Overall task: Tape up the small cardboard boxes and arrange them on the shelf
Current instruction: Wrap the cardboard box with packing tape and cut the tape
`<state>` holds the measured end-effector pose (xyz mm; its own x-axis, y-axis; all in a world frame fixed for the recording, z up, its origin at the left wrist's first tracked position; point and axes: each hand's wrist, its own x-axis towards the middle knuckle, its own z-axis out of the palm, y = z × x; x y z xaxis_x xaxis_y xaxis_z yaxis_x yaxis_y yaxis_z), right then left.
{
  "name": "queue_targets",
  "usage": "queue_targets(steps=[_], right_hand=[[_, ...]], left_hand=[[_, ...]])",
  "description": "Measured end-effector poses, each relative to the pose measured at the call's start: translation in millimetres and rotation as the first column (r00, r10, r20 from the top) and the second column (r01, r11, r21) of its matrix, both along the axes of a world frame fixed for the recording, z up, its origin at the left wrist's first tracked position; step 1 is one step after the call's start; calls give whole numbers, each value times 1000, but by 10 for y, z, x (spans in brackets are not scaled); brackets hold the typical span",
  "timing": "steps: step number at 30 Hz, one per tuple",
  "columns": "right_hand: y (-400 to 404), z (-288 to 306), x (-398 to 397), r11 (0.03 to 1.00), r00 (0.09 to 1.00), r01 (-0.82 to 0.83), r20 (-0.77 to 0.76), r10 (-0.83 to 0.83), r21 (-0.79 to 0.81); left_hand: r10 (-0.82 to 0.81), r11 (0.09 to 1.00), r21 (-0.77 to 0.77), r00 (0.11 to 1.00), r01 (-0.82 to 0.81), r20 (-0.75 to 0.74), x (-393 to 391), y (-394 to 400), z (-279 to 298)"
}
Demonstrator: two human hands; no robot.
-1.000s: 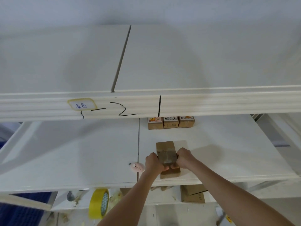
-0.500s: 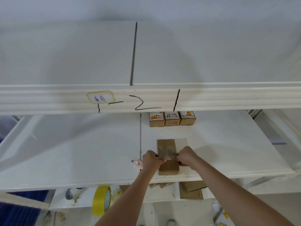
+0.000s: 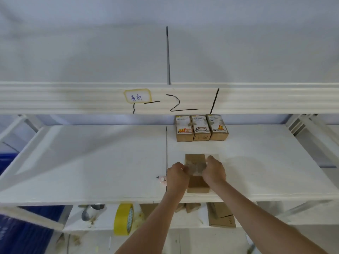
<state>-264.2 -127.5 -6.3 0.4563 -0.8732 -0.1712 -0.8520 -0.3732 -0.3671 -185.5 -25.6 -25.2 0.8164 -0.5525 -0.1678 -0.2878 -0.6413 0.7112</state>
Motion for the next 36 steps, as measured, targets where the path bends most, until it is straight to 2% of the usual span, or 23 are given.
queue_targets(steps=[2,5,10,13,15,17,18,20,24,27,32,34,36], right_hand=[[104,26,26,997,994,-39,99,45,-62],[276,52,86,996,964,-93,247,93,-13],[687,72,250,981,893,-180,431,130,77],[1024,29,289,913,857,-277,506,94,300],[1262,-40,285,791,880,-305,474,21,531],[1467,-82,314,601,934,-262,355,-39,755],[1544,-85,344,534,956,-215,289,-57,818],[1635,-125,402,488,976,-146,205,-69,861],[1711,-221,476,457,979,-85,159,-125,885],[1830,-265,555,448,974,-53,146,-174,892],[2119,-370,802,501,980,24,78,-181,865],[2219,-407,899,525,977,82,35,-209,847],[2303,-404,966,543,980,73,42,-197,837]], left_hand=[[81,996,-40,997,-80,17,40,139,106],[260,963,-80,964,-256,56,142,468,206],[564,824,-105,824,-557,52,315,1145,158],[655,753,-59,755,-655,-18,330,1590,-23],[691,722,-13,721,-692,-57,342,1826,-196],[698,715,47,707,-698,-116,392,1981,-373],[680,731,73,717,-678,-157,438,2038,-463],[610,789,106,748,-606,-264,523,2131,-602],[457,885,166,742,-435,-491,644,2216,-782],[393,910,131,714,-394,-579,725,2267,-863],[409,902,168,659,-398,-632,862,2300,-912],[385,914,168,664,-368,-641,878,2316,-915],[373,922,173,682,-346,-629,879,2335,-912]])
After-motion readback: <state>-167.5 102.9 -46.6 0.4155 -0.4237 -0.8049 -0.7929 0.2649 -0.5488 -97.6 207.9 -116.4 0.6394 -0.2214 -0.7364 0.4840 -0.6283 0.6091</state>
